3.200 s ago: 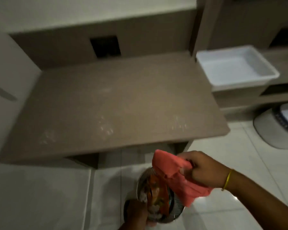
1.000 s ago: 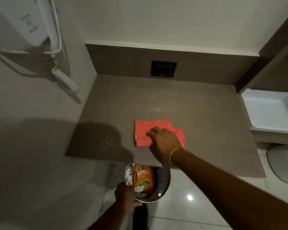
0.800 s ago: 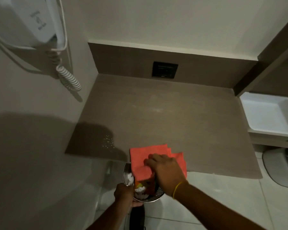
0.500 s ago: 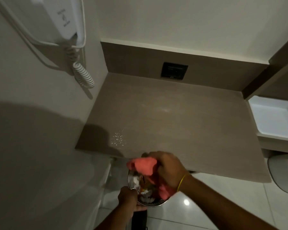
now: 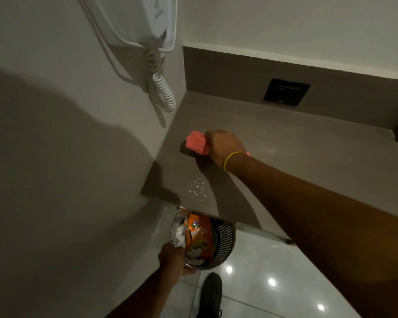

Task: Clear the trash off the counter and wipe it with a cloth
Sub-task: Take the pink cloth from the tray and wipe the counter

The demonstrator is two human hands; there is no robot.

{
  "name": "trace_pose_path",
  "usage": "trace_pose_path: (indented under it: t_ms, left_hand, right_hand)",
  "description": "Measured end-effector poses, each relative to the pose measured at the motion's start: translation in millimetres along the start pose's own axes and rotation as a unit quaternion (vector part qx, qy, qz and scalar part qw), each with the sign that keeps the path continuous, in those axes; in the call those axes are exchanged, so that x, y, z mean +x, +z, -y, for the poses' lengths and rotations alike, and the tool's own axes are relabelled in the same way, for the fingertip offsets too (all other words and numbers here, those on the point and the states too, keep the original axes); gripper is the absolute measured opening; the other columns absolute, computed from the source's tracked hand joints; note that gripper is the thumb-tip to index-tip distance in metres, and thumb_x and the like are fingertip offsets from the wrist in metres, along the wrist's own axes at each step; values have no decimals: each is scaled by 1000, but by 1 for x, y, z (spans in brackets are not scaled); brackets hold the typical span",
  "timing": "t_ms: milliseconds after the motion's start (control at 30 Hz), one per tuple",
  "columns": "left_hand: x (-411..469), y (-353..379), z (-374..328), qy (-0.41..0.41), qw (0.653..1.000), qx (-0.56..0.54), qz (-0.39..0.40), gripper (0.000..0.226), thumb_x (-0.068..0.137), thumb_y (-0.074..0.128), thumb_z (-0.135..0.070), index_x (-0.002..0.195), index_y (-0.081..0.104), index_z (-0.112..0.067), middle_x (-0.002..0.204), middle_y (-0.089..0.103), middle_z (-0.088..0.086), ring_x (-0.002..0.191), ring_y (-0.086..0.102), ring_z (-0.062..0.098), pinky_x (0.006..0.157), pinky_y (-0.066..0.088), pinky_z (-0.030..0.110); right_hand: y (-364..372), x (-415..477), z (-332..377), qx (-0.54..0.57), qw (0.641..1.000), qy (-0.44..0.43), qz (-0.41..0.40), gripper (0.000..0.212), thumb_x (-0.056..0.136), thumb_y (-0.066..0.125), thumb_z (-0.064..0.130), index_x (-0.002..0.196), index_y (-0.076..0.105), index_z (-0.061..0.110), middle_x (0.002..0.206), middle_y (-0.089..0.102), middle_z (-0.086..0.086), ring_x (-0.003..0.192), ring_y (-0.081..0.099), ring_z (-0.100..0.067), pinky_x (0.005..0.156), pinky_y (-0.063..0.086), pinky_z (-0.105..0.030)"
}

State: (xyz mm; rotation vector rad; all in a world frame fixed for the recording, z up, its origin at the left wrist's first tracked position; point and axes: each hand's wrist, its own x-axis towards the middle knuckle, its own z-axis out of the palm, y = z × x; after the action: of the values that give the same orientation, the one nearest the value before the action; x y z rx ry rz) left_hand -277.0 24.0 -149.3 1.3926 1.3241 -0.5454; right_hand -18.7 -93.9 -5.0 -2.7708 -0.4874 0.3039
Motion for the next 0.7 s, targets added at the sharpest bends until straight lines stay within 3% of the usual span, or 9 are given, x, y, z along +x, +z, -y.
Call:
trace_pose_path:
  t_ms: [100,200,333,433,500,567,633,700]
  left_hand:
    - [9,-6,-8,9,1000,-16,2,33,100,65,-22,121,56,2,126,59,31,99,69,57,53,63,53]
    - [15,-9,-14,19,1000,-25,-2,21,101,60,-12,117,56,1,126,61,33,93,70,56,50,62,47]
    - [15,-9,-15,24,999,-45,7,23,100,56,-5,121,57,4,116,66,33,81,73,50,53,63,51]
    - [8,-4,-11,20,999,-41,21,21,100,52,-3,118,59,6,108,70,31,77,75,45,53,64,55]
    - [6,2,-5,15,999,-25,27,24,99,58,-7,119,62,6,109,71,31,81,76,46,58,64,61]
    - [0,8,0,-8,999,-11,49,27,95,69,-14,118,69,1,101,75,27,75,77,41,61,65,58]
    - [-21,16,3,-36,998,-10,58,23,94,74,-21,111,74,-7,88,75,22,71,76,37,66,67,54]
    - [-41,26,11,11,996,-6,88,23,96,70,-35,100,71,-13,89,75,18,80,76,37,61,66,52]
  right_hand:
    - [28,7,4,-29,999,-9,31,45,88,67,29,132,64,17,135,67,-14,122,66,-40,101,57,-50]
    - [54,-10,9,-49,997,-11,60,47,92,63,30,138,58,18,146,59,-15,126,62,-41,101,55,-51]
    - [74,-64,21,-67,995,-54,46,48,93,60,34,139,54,22,150,54,-10,128,58,-37,99,52,-52]
    - [81,-117,29,-70,988,-104,86,52,93,62,34,143,50,25,153,49,-6,132,53,-33,100,48,-54]
    - [86,-145,31,-66,982,-130,117,52,88,64,31,139,53,25,147,56,-5,127,59,-33,96,50,-53]
    - [83,-168,26,-42,979,-137,142,48,84,64,28,132,60,24,133,67,-5,118,67,-33,91,54,-48]
    - [75,-188,16,20,981,-124,150,46,85,60,23,131,64,23,127,73,-7,116,68,-33,92,56,-45]
    - [68,-209,-2,130,976,-93,148,44,84,59,13,125,69,24,120,77,-8,113,70,-31,93,57,-42]
